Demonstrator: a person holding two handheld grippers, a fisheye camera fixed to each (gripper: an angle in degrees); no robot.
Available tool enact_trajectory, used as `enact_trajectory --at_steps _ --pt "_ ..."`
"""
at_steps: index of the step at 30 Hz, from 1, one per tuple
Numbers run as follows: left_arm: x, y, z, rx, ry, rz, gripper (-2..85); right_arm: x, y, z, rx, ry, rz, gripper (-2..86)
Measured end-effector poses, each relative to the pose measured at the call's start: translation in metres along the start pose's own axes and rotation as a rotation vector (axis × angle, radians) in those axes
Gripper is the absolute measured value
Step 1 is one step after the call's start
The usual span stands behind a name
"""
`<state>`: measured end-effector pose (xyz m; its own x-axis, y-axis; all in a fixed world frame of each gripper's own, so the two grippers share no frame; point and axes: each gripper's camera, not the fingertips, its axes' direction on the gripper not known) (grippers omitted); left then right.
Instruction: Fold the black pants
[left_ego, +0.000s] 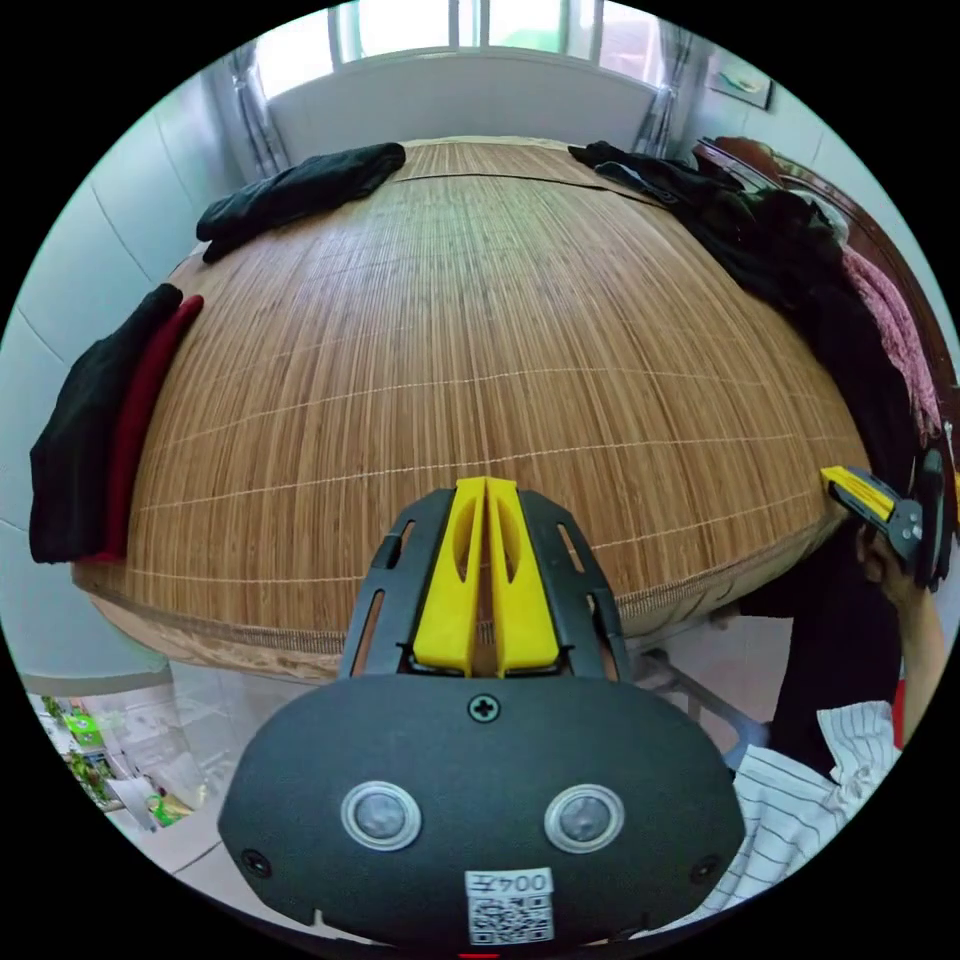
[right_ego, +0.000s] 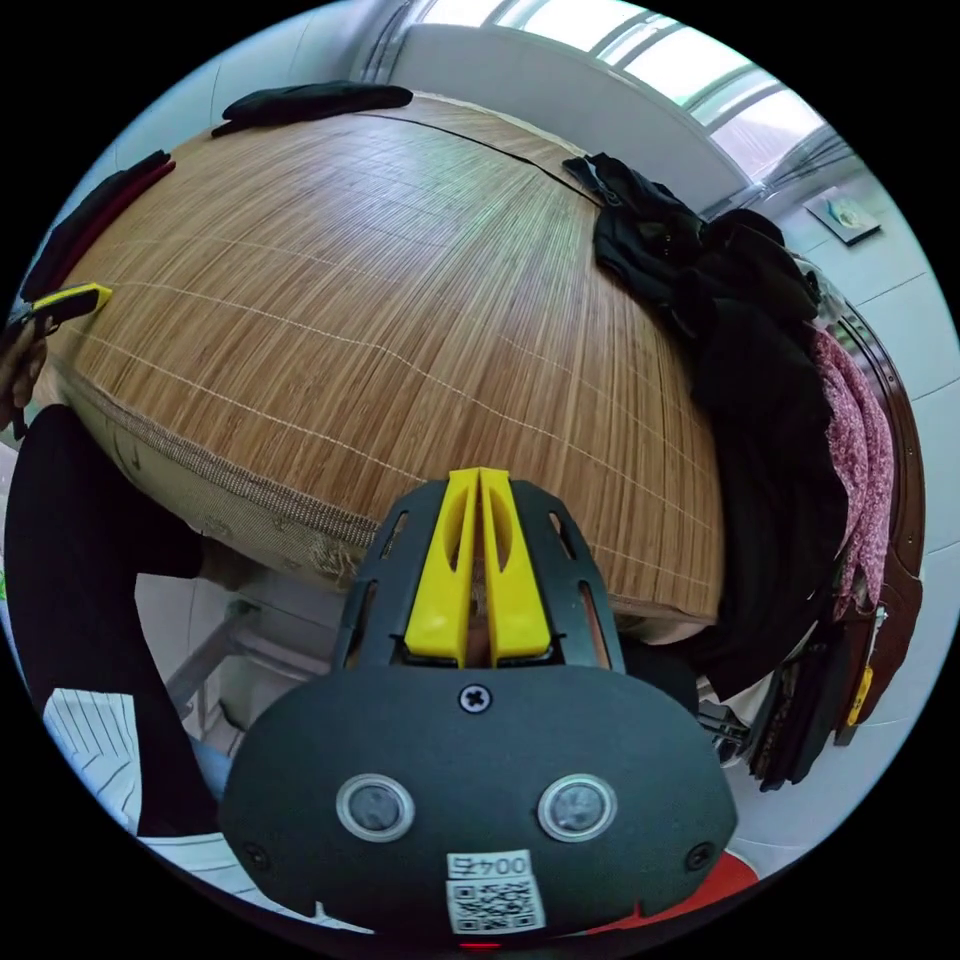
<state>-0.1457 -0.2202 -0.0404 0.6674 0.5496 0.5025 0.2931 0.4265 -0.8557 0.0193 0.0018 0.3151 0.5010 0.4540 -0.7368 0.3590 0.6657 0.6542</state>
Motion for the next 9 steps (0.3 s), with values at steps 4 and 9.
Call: enact_trajectory --at_steps 4,9 --pt "-0.009 -0.008 0.022 0.004 0.017 -0.101 0.2 0.041 0.028 0.0 0.056 -0.077 0.086 -0.6" --pt "-0.005 -0.023 0.045 -0.012 -0.067 -0.133 0.2 0.087 0.057 0.002 0.102 -0.155 0.147 -0.6"
